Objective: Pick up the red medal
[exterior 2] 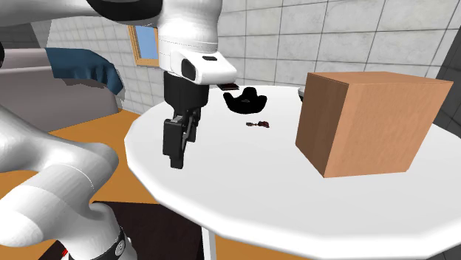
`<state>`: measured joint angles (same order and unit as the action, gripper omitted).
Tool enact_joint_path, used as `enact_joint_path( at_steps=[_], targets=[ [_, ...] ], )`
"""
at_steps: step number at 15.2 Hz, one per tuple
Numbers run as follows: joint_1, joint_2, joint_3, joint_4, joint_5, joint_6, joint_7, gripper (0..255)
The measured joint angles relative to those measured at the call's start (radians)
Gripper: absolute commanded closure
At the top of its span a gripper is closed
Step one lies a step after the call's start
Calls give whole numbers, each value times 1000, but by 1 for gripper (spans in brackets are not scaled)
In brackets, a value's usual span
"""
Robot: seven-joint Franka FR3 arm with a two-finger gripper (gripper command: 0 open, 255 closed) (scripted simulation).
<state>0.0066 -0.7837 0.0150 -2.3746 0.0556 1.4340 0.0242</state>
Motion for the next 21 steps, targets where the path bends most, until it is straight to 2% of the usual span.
enact_joint_path(
  at_steps=[3,13,21],
  targets=[
    [9,19,26,4,20,19,26,0],
    [67,225,218,111,131,166,222,0],
    [92,450,363,265,136,275,387,0]
  ],
)
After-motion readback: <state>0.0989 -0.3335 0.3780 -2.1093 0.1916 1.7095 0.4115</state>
